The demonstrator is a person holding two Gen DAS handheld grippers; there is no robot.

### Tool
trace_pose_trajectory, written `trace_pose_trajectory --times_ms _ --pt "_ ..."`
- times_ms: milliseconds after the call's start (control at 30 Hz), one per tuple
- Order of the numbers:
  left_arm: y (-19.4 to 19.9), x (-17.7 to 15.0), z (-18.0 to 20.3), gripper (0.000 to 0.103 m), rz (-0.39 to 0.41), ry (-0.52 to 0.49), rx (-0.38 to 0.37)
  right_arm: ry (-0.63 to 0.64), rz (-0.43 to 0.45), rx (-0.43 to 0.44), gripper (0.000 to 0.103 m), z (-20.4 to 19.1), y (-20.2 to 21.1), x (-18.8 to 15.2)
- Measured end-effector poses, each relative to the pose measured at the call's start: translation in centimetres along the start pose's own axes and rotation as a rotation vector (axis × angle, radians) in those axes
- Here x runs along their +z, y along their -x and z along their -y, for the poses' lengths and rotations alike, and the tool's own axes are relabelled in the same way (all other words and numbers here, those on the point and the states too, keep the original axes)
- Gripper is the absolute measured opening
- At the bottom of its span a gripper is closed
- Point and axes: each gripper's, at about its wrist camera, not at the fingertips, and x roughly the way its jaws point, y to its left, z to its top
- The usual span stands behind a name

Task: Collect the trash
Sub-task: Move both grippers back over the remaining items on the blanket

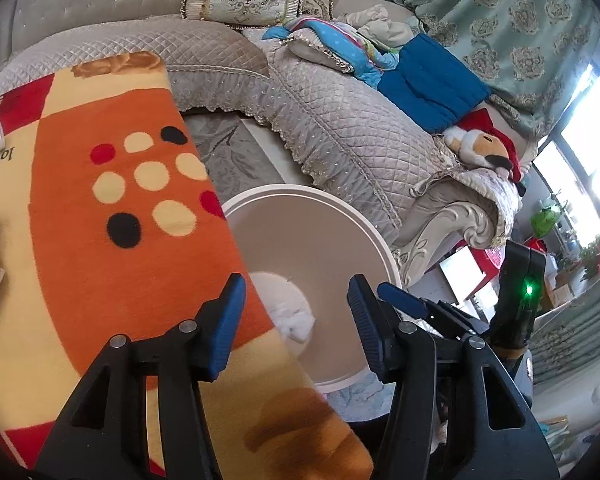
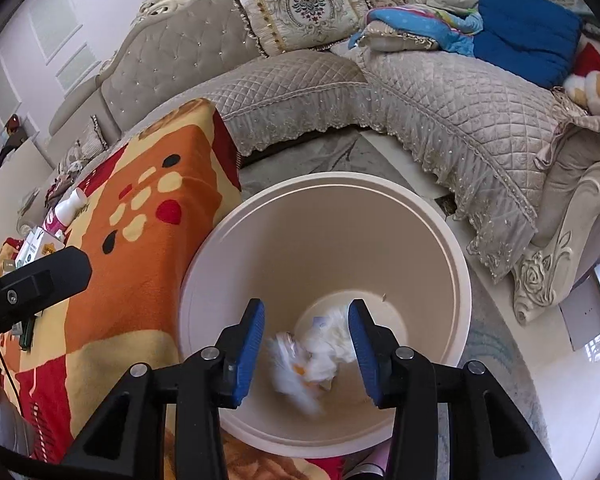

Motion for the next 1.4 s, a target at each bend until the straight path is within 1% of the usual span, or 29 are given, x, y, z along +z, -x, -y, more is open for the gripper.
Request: trace_pose_trajectory --times_ms 167,400,633,700,800,867,900,1067,1133,1200,1300,1400 --pt "0.5 -0.5 -0.4 0.052 0.006 -0.011 0.039 0.005 -0.006 0.0 0.042 -0.3 0.1 -0.1" --pt "1.4 -1.3 -2.3 0.052 0.018 0.001 0.098 0.031 -0.008 -0.002 0.042 -1.4 0.5 -0.3" --pt "3.4 -2.3 -4.4 0.052 0.031 0.028 0.144 0.069 0.004 0.014 0.043 -4.1 1.8 -0.3" --pt "4.2 -2.7 -5.0 0.052 0.037 0.03 0.154 0.087 0.007 0.028 0.044 -5.5 2.2 -0.2" --pt "5.8 -3.3 -6.5 0.052 0.049 0.045 0.175 0.123 0.011 0.056 0.05 -7.7 2.6 -0.2" --pt "6.9 -3.8 -7.8 0.052 0.051 0.069 0.185 0.151 0.009 0.08 0.056 -9.4 2.6 -0.2" --pt "7.6 -4.1 -8.6 0.052 0.054 0.081 0.187 0.163 0.004 0.092 0.058 -10.2 2.5 -0.3" --pt "11.2 -5.8 -12.7 0.054 0.072 0.132 0.233 0.229 -0.025 0.151 0.058 -14.4 1.6 -0.7" --pt "12.8 -6.7 -14.5 0.059 0.087 0.148 0.252 0.251 -0.042 0.181 0.058 -16.2 1.1 -1.0" --pt "14.1 -7.3 -15.9 0.062 0.102 0.151 0.274 0.268 -0.061 0.211 0.058 -17.8 0.4 -1.3" --pt "16.1 -8.1 -18.3 0.065 0.123 0.15 0.301 0.294 -0.08 0.234 0.058 -20.0 -0.6 -1.5" --pt "17.2 -8.4 -20.1 0.067 0.135 0.149 0.3 0.32 -0.098 0.269 0.059 -22.3 -1.7 -1.4"
